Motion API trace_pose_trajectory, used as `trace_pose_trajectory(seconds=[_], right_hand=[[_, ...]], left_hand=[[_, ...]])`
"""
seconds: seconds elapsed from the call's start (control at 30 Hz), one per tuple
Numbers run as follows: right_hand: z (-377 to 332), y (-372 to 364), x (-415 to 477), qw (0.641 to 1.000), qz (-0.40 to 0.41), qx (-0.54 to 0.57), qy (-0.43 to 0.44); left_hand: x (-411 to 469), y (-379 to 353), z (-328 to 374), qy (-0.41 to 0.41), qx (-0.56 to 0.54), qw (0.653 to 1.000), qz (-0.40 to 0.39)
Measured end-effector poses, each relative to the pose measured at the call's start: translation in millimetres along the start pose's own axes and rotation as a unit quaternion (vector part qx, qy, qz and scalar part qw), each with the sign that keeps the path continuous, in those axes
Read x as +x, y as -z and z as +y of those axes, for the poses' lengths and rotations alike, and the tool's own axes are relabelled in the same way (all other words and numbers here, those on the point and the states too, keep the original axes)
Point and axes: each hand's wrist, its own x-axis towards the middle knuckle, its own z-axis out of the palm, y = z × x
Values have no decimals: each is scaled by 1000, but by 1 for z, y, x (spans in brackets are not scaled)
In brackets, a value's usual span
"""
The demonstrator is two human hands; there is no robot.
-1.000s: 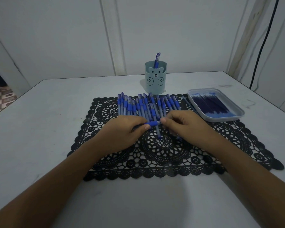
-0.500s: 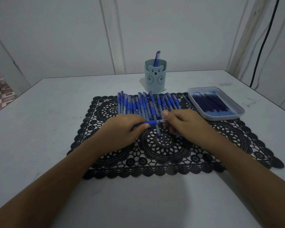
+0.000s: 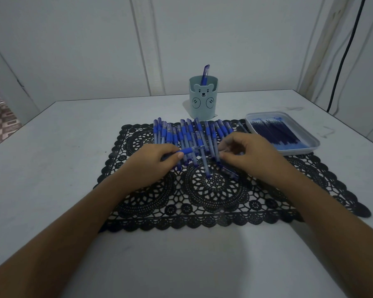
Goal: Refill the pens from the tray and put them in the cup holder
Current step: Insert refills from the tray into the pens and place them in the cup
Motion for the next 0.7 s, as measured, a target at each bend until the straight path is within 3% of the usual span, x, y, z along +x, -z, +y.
trace_pose_trajectory(seconds=[0.13, 0.2, 0.6, 0.7], right_hand=[[1, -6, -3, 975, -109, -182, 68], [0, -9, -3, 962, -130, -220, 90], [0, -7, -3, 984, -135, -113, 39], [0, -5, -2, 993, -82, -78, 11]], left_hand=[[0, -1, -2, 5, 19, 1000, 1], [0, 0, 0, 2, 30, 1000, -1], [0, -1, 3, 1, 52, 999, -8], [0, -2, 3, -5, 52, 999, -10]])
